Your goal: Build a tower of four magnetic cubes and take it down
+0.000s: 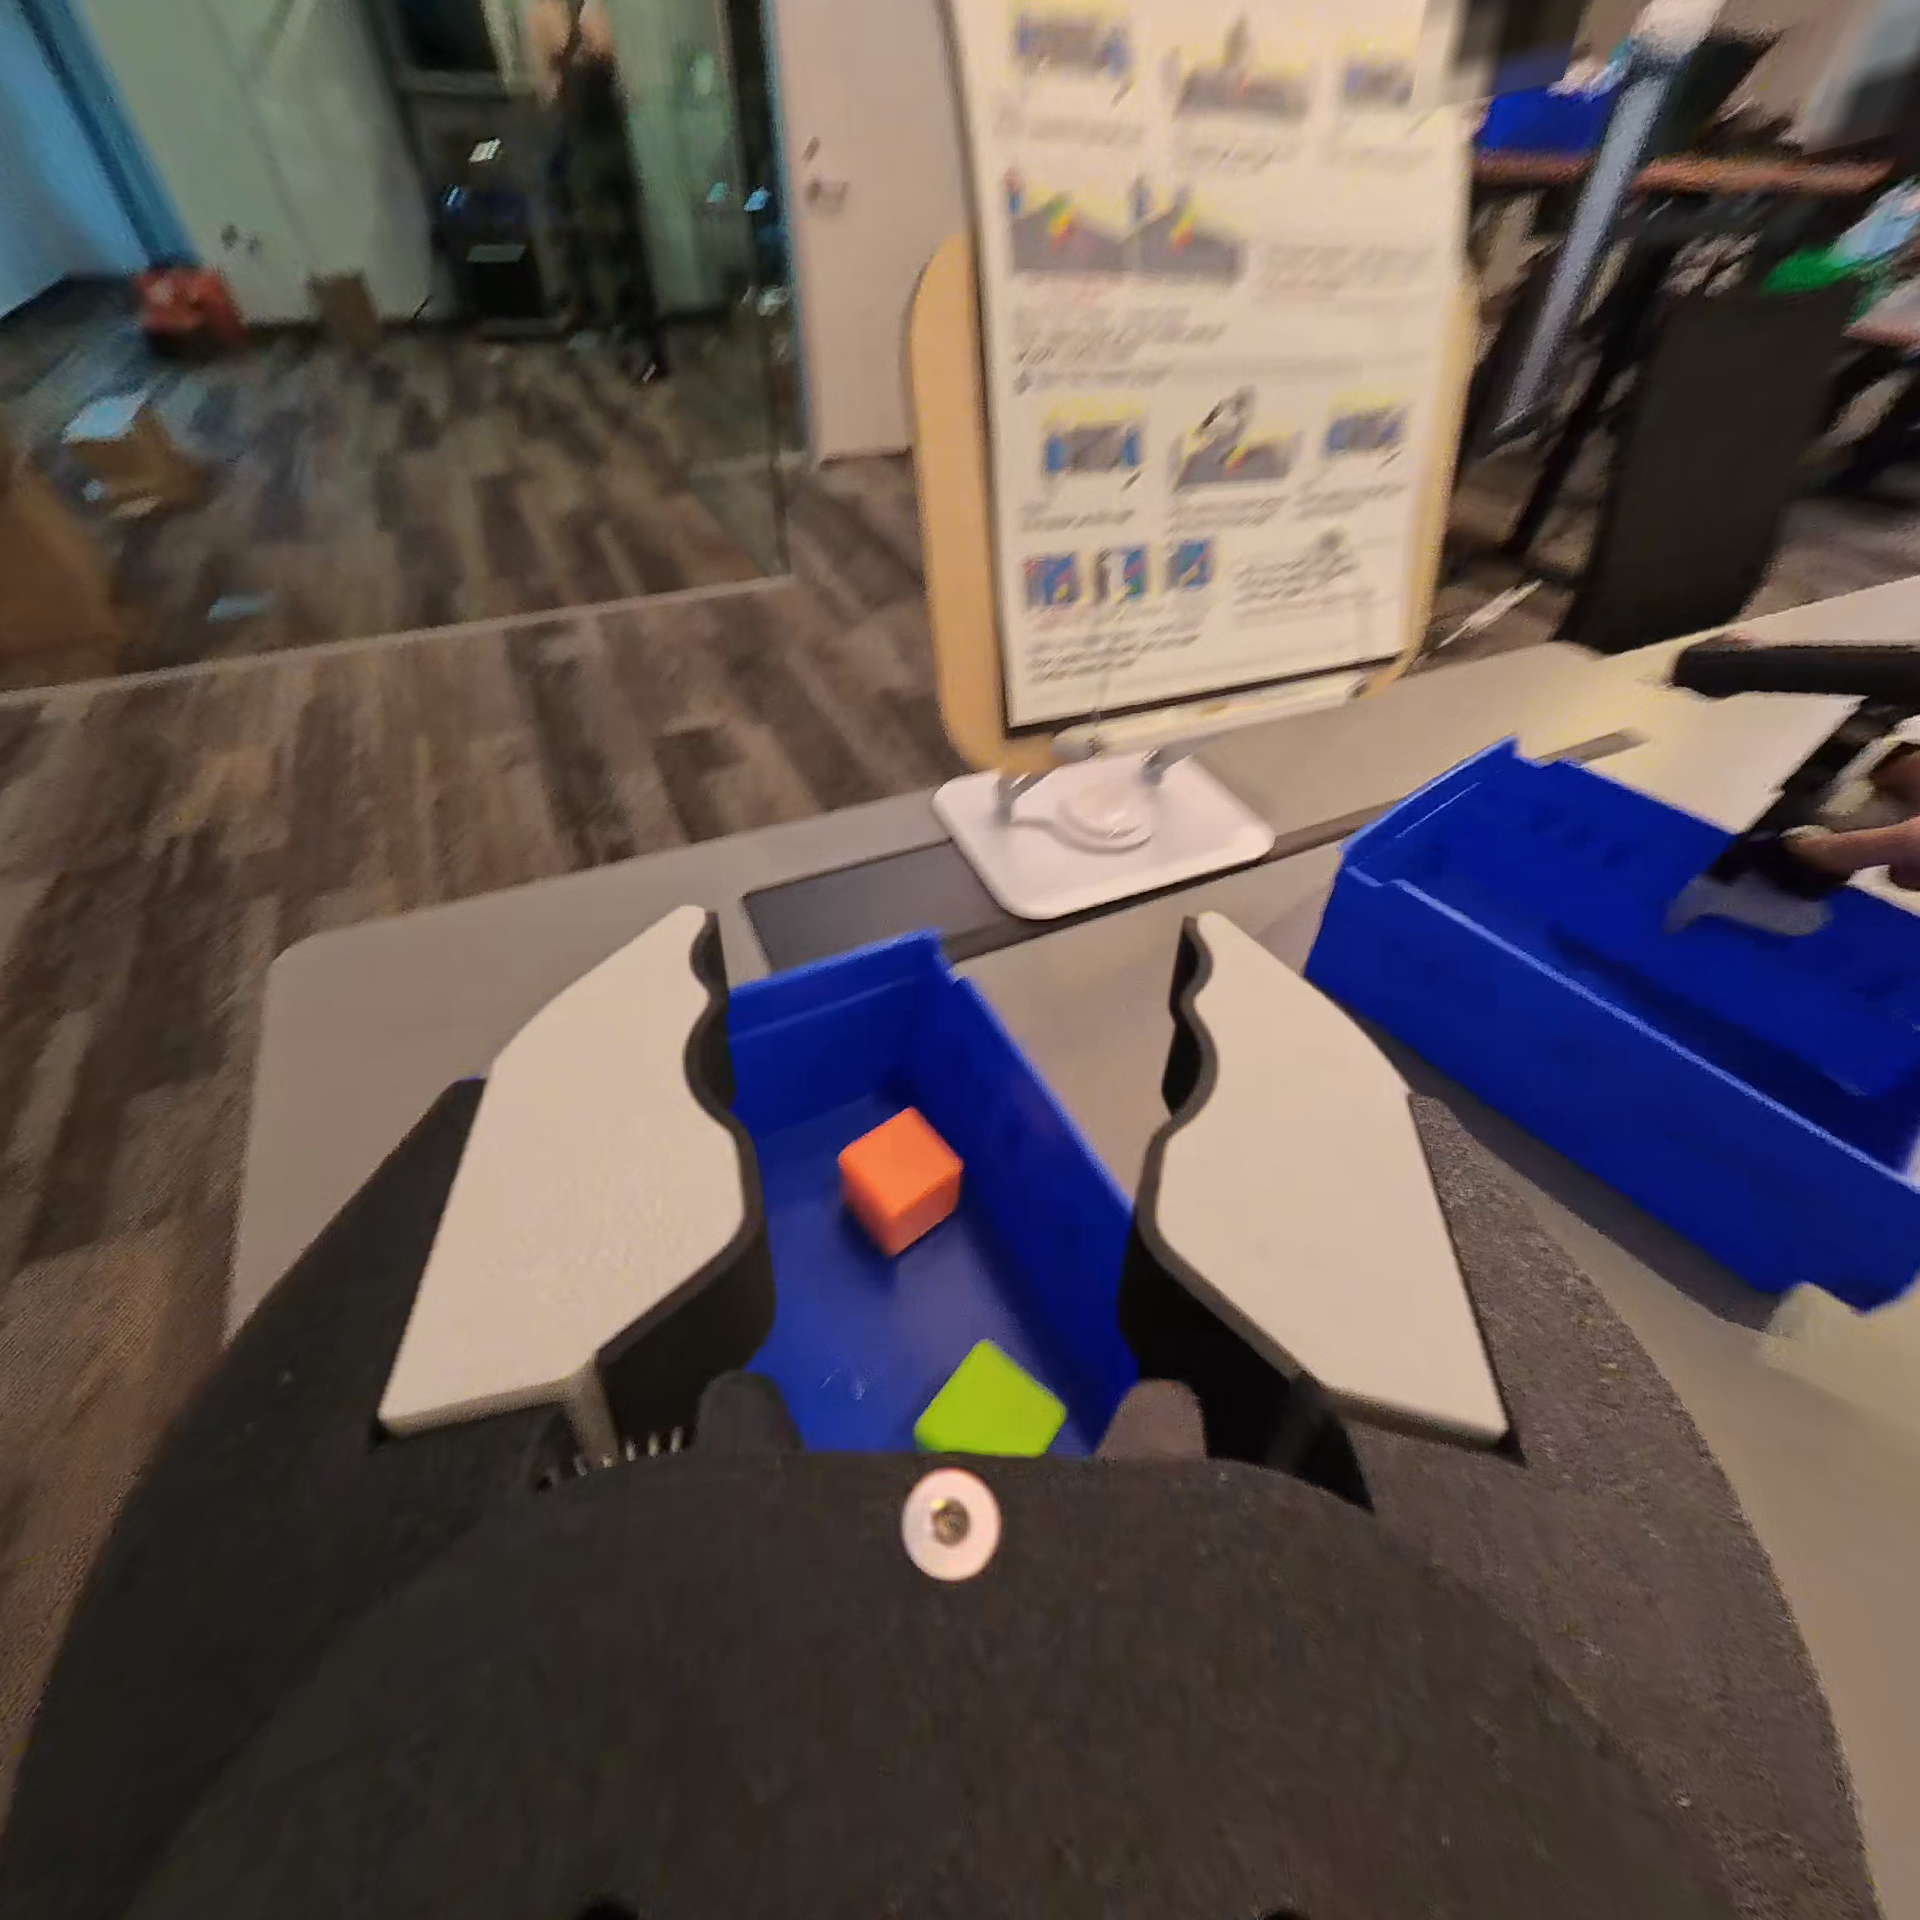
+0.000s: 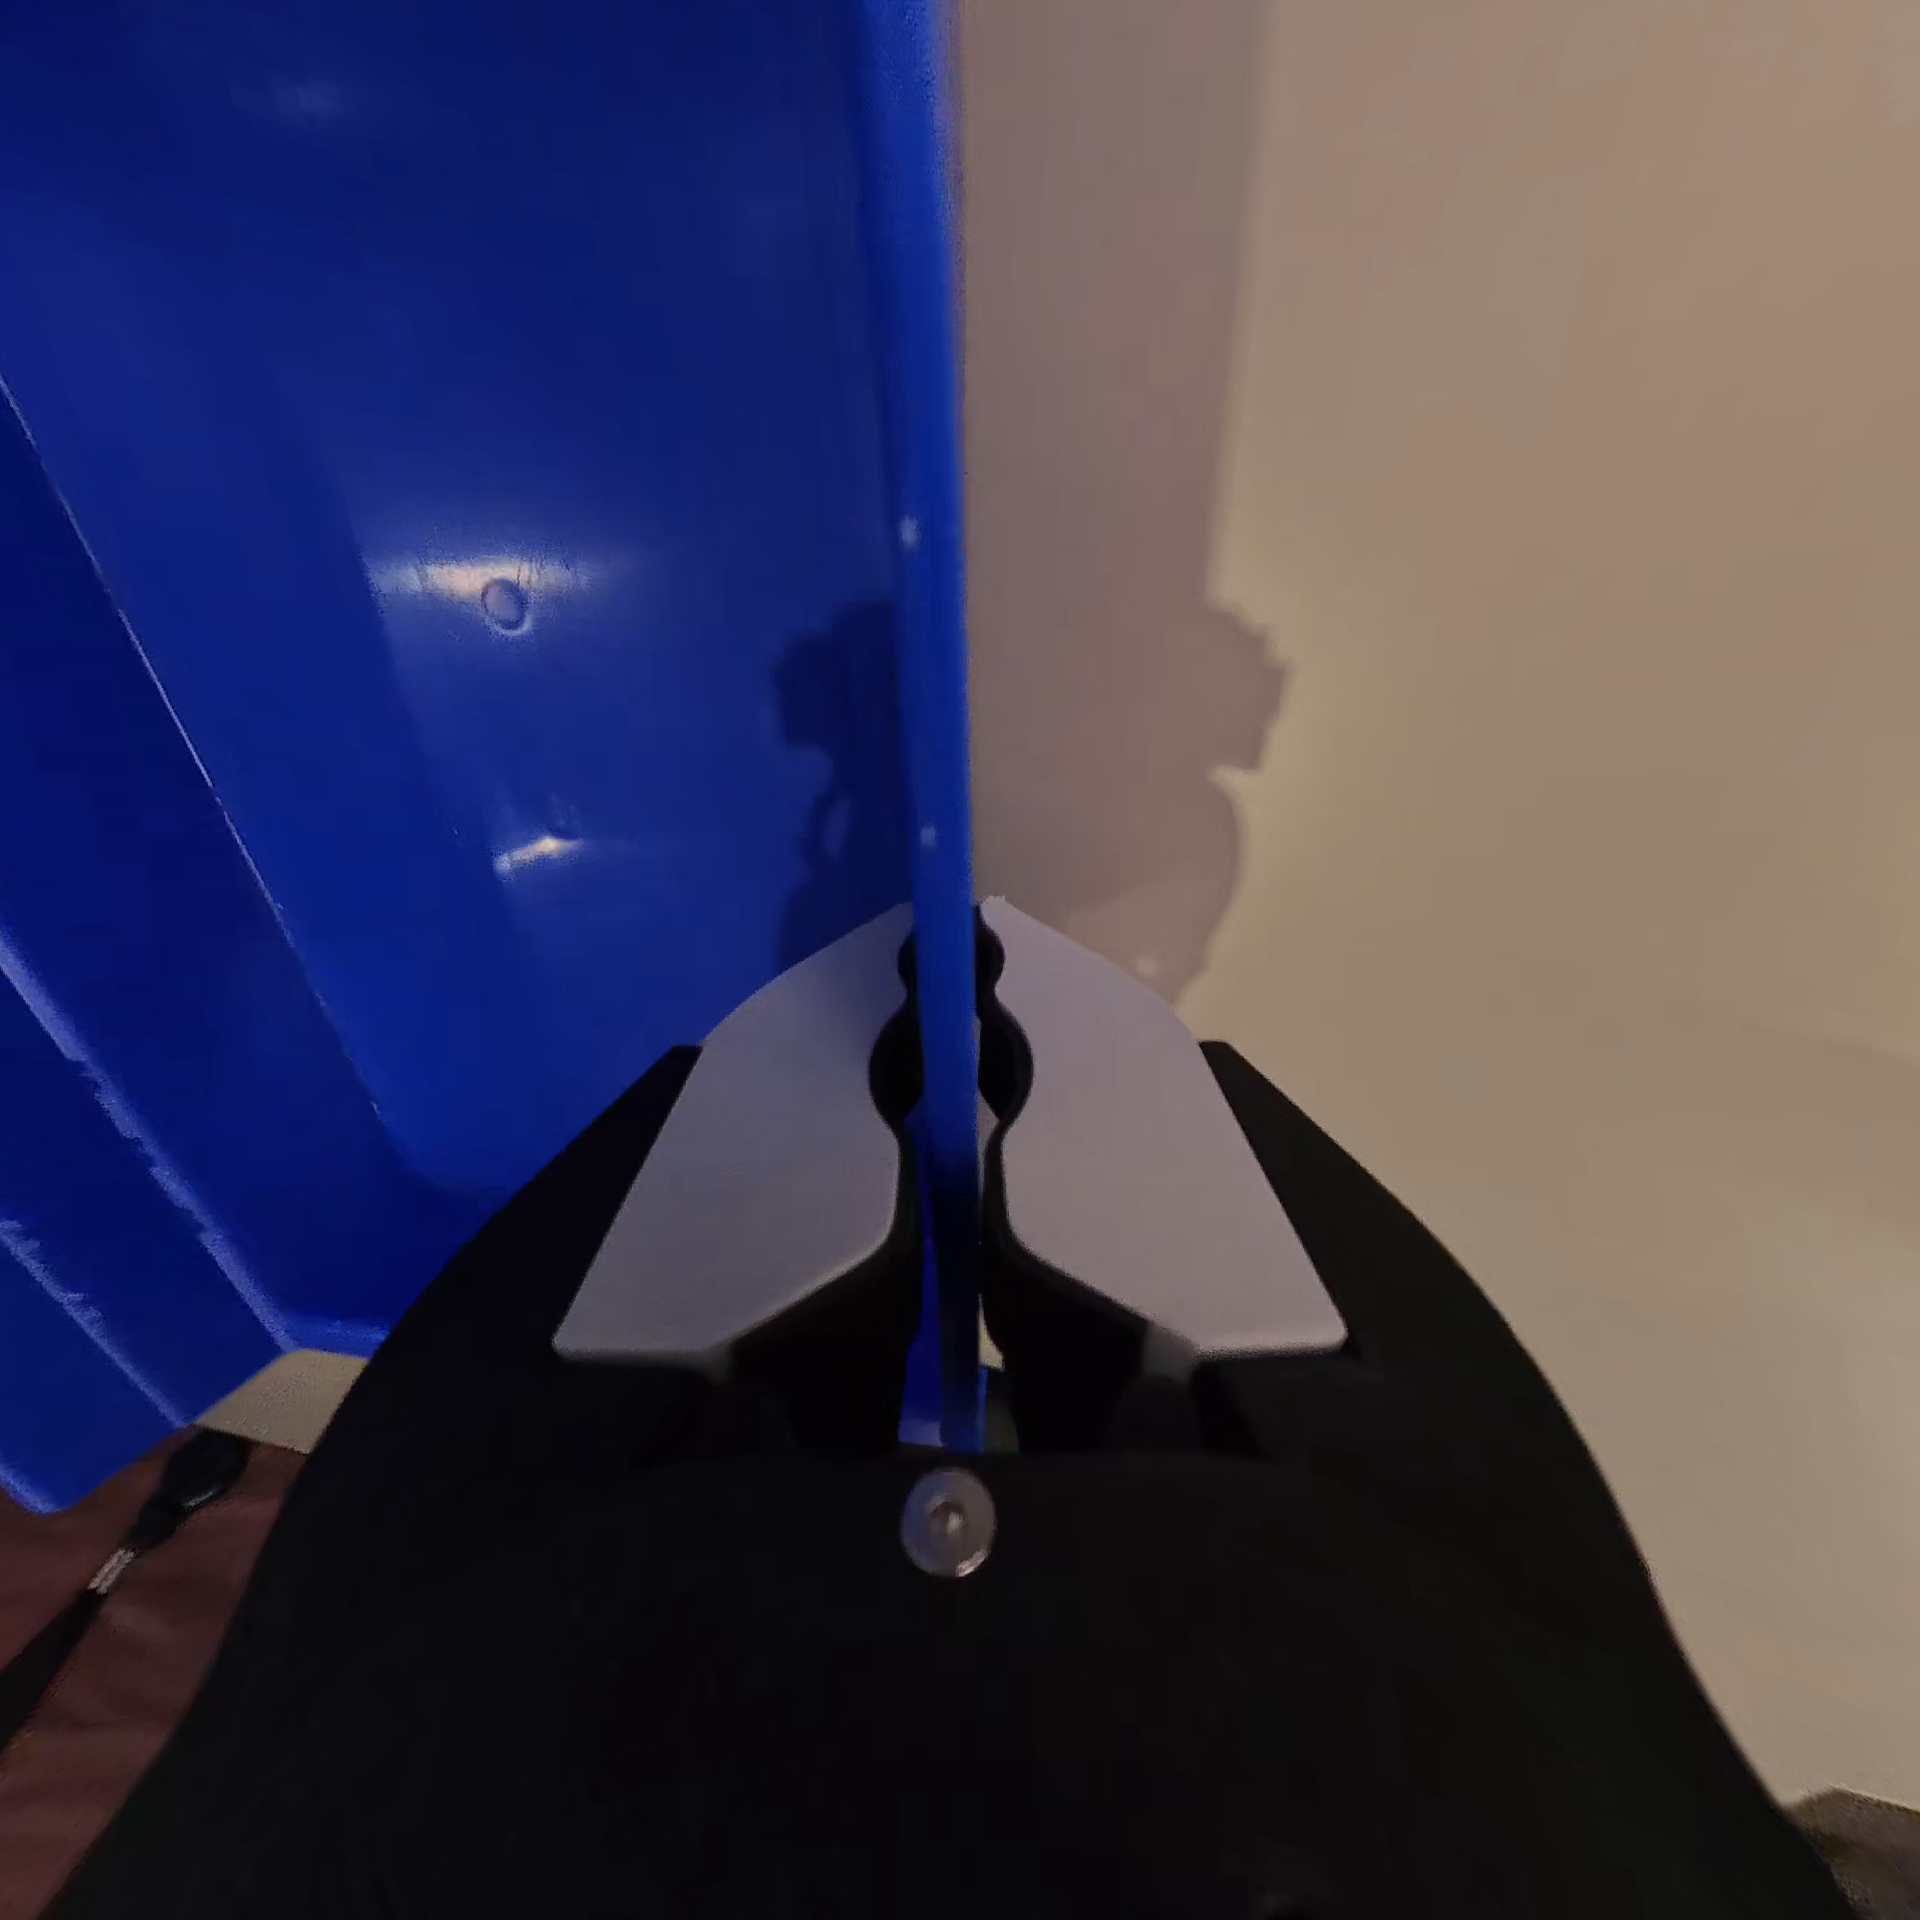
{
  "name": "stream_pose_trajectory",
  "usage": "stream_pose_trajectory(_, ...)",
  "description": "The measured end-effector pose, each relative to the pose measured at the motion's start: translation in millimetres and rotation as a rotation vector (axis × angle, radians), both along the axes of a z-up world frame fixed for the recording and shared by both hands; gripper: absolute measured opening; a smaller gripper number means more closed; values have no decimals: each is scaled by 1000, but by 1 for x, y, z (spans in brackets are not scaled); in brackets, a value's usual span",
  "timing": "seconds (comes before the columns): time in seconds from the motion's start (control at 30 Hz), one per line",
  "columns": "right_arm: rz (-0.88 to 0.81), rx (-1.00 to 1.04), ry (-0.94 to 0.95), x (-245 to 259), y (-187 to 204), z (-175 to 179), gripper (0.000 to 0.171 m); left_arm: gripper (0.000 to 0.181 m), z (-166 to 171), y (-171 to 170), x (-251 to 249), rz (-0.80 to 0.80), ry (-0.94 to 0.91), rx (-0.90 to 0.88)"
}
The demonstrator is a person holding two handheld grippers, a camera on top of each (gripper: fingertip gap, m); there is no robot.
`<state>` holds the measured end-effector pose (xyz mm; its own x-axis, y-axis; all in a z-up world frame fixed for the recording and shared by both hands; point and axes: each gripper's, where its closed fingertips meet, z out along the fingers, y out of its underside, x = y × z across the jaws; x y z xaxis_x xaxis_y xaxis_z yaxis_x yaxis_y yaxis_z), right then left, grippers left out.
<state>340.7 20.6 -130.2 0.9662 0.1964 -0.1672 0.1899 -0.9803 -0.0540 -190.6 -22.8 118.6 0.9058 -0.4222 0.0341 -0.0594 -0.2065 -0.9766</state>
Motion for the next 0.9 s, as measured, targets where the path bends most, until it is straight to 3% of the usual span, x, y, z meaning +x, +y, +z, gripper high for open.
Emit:
stream_pose_trajectory(0.23,-62,3,-9,90,-4,-1,8,78,46,-33,57,-264,-200,213)
stream_pose_trajectory(0.5,-161,-27,-9,159,-15,-2,7,76,41,-44,85,-359,-203,155)
stream_pose_trajectory(0.7,-273,4,5,177,-22,-3,7,76,34,-43,92,-364,-183,126)
stream_pose_trajectory(0.9,-253,-9,-10,166,-17,-3,7,76,27,-39,93,-353,-161,95)
